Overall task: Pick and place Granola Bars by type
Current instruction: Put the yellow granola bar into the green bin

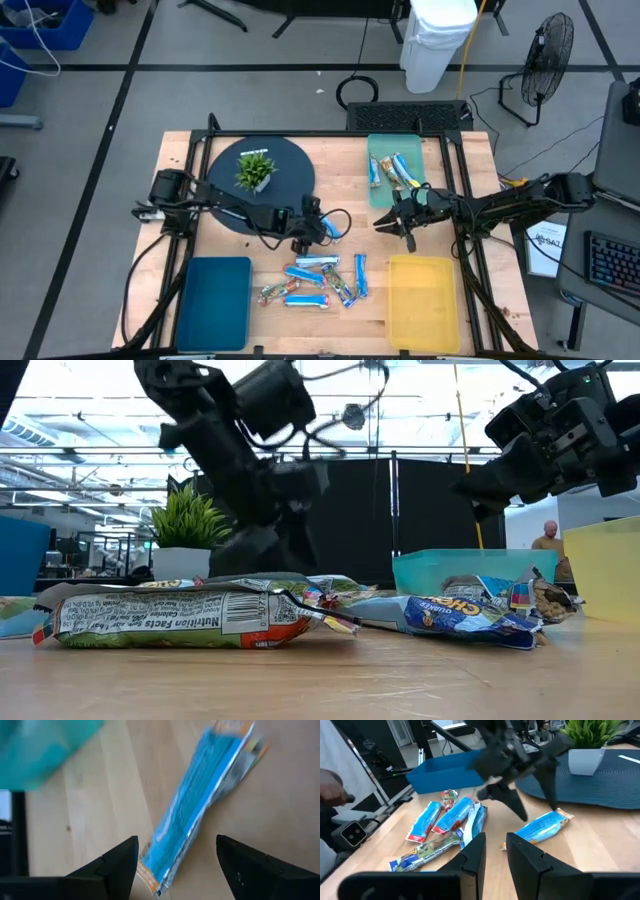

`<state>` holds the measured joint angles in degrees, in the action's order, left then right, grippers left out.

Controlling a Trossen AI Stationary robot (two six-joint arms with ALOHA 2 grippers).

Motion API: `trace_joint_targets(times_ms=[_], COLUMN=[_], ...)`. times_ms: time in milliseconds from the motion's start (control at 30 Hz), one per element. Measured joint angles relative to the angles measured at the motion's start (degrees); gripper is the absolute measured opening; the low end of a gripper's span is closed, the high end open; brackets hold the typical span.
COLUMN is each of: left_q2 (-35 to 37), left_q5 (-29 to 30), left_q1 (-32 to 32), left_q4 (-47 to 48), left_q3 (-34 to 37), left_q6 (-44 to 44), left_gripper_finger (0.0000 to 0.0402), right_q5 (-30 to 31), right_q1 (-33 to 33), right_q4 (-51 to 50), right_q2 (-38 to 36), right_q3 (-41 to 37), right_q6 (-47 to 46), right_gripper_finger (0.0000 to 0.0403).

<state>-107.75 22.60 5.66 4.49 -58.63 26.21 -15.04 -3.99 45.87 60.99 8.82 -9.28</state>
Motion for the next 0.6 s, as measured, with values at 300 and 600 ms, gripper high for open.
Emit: trace_joint_targets(times_ms=[300,600], left_q2=[-2.4,-2.5], left_q5=[0.1,-3.3], left_q1=[-2.4,-3.6], left_q4=[-2.8,-0.6], left_q3=[-0.1,-0.1], left_q6=[-0.9,-1.3], left_gripper_finger=[0.0247,0.018], right_q5=[0.0,0.0], right_q1=[0.0,0.0], right_q4=[0.7,0.6], right_q2=[0.0,0.0], right_q3=[0.0,0.0], right_q6=[-0.1,-0.1], right_gripper_finger=[0.007,0.007])
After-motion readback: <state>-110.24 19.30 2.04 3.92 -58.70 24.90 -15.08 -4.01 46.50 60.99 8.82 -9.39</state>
